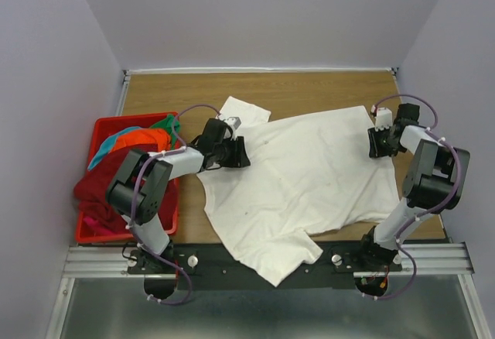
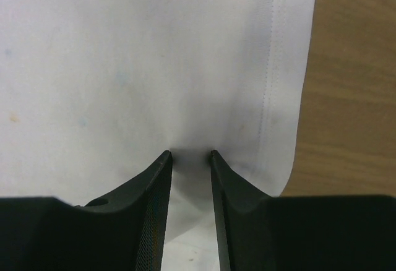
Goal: Fold and stack the t-shirts
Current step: Flatten the tshirt out
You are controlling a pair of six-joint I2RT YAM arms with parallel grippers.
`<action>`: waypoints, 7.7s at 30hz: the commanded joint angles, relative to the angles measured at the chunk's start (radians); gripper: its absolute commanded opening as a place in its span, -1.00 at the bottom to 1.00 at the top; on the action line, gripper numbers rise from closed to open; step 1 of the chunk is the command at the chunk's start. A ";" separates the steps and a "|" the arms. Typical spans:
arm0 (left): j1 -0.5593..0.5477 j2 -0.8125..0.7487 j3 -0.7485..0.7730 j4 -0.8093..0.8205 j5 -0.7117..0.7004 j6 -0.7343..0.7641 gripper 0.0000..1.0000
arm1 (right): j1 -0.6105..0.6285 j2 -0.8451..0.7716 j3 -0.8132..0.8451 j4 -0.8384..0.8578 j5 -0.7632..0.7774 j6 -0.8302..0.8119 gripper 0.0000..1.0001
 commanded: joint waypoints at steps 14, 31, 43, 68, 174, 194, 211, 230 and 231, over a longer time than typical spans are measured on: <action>0.017 -0.392 -0.034 -0.138 -0.086 -0.043 0.44 | -0.006 -0.184 0.000 -0.194 -0.055 -0.008 0.21; 0.163 -0.078 0.378 -0.269 -0.141 0.265 0.44 | -0.007 0.402 0.620 -0.124 -0.204 0.322 0.27; 0.173 -0.076 0.327 -0.244 -0.158 0.304 0.44 | -0.001 0.454 0.591 -0.136 -0.212 0.310 -0.02; 0.212 0.093 0.502 -0.304 -0.170 0.280 0.44 | 0.010 0.445 0.574 -0.200 -0.269 0.264 -0.99; 0.222 -0.674 1.162 -0.146 -0.041 0.282 -1.00 | -0.052 -0.627 1.176 -0.121 -0.217 0.386 -0.99; 0.222 -0.772 0.743 0.101 -0.185 0.274 -1.00 | -0.052 -0.685 0.795 -0.085 -0.212 0.371 -0.99; 0.307 0.010 0.581 0.173 0.031 0.080 -1.00 | -0.044 -0.359 0.126 0.093 -0.430 0.270 -0.99; 0.307 -0.681 0.786 0.185 -0.064 0.101 -1.00 | -0.043 -0.733 0.862 0.031 -0.291 0.406 -0.99; 0.307 -0.703 0.781 0.185 -0.061 0.101 -1.00 | -0.043 -0.748 0.865 0.031 -0.290 0.405 -0.99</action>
